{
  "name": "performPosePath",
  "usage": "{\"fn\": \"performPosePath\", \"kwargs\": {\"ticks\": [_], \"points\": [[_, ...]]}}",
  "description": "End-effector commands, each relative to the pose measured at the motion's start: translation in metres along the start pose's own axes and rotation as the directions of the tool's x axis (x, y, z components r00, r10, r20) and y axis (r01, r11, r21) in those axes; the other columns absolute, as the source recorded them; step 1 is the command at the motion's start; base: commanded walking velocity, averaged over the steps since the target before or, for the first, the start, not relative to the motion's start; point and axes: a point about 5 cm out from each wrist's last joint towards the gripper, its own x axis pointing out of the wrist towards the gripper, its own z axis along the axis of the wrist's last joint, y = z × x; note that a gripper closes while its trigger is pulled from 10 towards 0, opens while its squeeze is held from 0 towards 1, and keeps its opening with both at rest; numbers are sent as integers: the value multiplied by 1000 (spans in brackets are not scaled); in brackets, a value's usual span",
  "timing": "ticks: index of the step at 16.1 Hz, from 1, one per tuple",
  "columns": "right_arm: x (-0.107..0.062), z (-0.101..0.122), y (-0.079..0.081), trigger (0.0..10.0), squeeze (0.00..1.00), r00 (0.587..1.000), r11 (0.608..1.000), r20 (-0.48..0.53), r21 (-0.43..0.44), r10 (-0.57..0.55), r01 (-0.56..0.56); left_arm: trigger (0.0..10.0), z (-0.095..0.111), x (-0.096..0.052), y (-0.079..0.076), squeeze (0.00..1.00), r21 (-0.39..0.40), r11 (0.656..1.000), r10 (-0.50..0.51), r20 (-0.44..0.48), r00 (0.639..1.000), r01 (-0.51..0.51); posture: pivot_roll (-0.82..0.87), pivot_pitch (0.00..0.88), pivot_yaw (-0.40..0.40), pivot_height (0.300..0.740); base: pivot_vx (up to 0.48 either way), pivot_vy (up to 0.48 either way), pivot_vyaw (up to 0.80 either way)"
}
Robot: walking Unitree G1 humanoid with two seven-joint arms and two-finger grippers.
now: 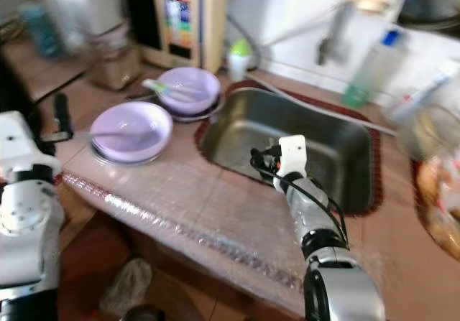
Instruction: Kitchen organization
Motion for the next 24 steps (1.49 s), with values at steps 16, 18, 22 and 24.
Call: {"fn": "performPosePath", "kwargs": {"ticks": [16,18,22,24], "points": [[-10,-11,23,10000,0,994,994,13,33,108,-108,7294,-54,21,-39,0,-424,904,-201,-300,933,58,54,0,-25,740,0,0,0],[-11,-12,23,10000,0,994,993,18,32,110,-110,0,-54,25,-40,0,-454,889,-208,-296,932,54,42,0,-15,740,0,0,0],[-14,-11,23,10000,0,994,994,21,29,104,-105,0,-52,32,-43,0,-544,839,-218,-310,925,15,36,0,-6,740,0,0,0],[-14,-11,23,10000,0,994,994,20,28,105,-105,0,-51,33,-42,0,-551,834,-214,-309,926,9,38,0,-5,740,0,0,0]]}}
